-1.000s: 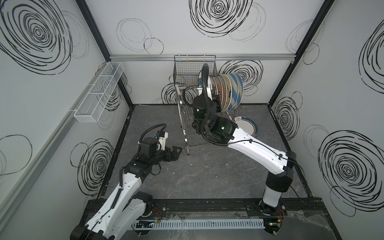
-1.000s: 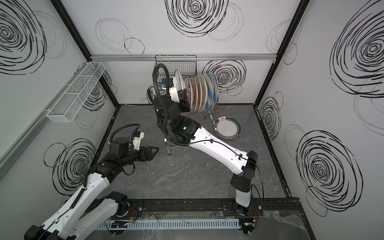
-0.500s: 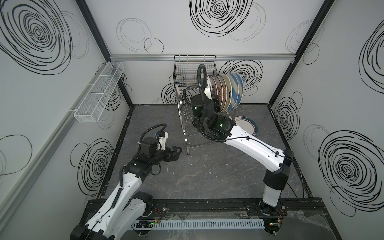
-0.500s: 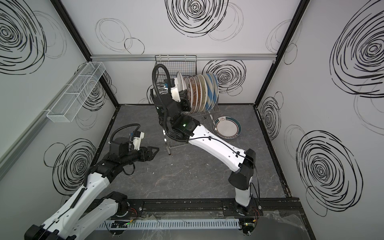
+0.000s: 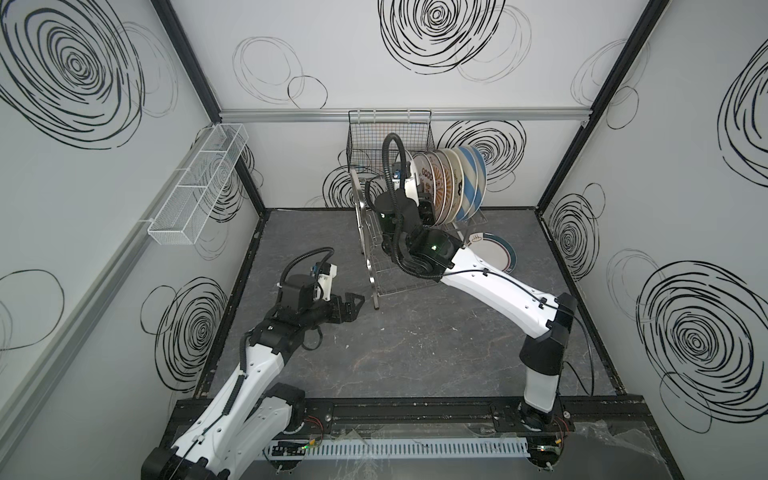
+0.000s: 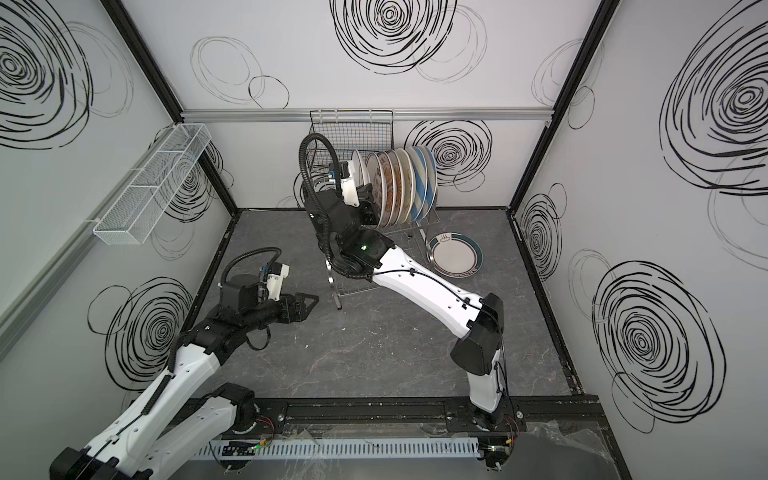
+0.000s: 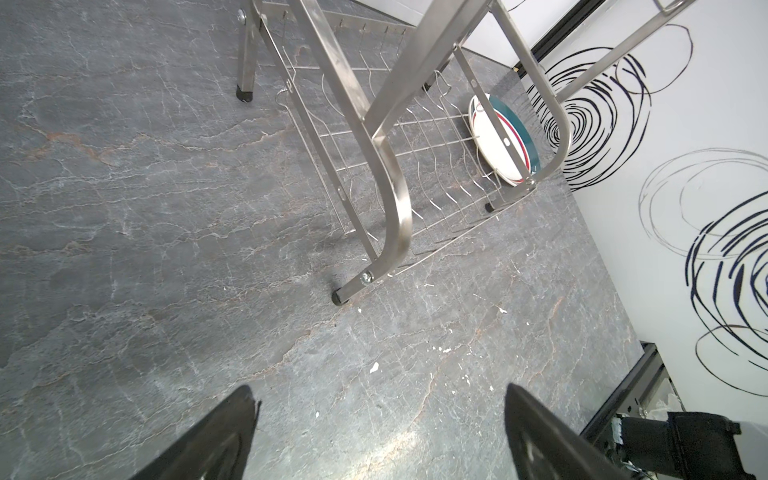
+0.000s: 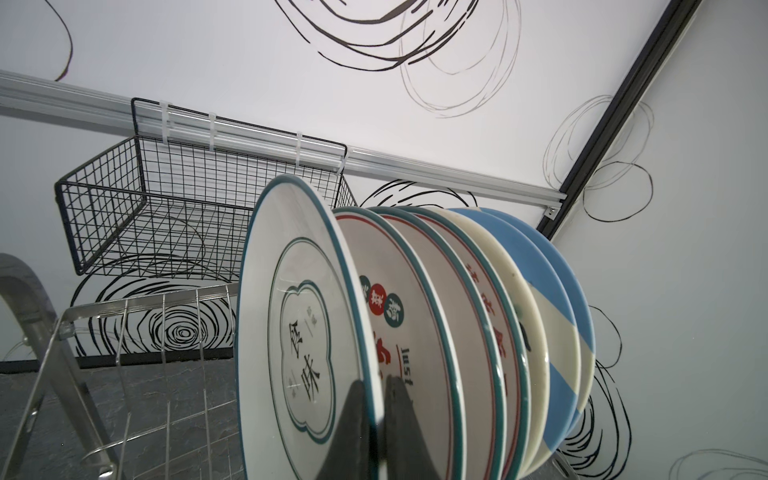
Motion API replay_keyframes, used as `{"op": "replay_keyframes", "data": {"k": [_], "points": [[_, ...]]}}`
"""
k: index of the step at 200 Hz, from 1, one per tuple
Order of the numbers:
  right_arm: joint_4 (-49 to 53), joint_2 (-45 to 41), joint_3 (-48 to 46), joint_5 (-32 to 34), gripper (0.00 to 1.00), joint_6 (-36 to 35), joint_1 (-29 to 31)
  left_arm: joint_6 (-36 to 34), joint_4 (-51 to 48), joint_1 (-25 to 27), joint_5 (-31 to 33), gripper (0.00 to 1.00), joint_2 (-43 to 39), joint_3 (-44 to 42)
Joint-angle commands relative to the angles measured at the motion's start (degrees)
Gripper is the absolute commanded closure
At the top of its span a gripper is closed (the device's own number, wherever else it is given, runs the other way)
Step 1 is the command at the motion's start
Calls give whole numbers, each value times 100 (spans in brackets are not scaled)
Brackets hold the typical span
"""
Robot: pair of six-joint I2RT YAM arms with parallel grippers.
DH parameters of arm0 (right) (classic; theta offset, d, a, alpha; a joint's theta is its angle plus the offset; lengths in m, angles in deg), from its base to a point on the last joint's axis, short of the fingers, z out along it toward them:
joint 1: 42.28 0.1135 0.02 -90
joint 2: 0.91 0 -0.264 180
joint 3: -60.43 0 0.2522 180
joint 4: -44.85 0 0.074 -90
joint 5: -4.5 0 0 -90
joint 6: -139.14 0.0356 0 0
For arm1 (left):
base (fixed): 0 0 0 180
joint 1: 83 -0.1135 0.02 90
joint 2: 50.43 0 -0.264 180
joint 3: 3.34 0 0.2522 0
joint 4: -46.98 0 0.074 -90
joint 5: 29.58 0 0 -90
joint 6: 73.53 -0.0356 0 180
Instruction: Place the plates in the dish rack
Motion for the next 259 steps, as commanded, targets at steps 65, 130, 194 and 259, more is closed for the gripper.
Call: {"op": "replay_keyframes", "data": {"k": [65, 130, 194, 259], "points": [[80, 6, 349, 80, 70, -247, 129, -111, 270, 26, -103, 4, 32, -26], [-110, -174, 593, 78, 64, -651, 331, -108, 266, 13, -81, 4, 4, -18], [1913, -913, 404, -2578, 59, 2211, -173, -112, 266, -12, -83, 4, -15, -23], [2297, -881, 406, -3014, 59, 2642, -214, -110, 277, -19, -136, 4, -35, -25]]}}
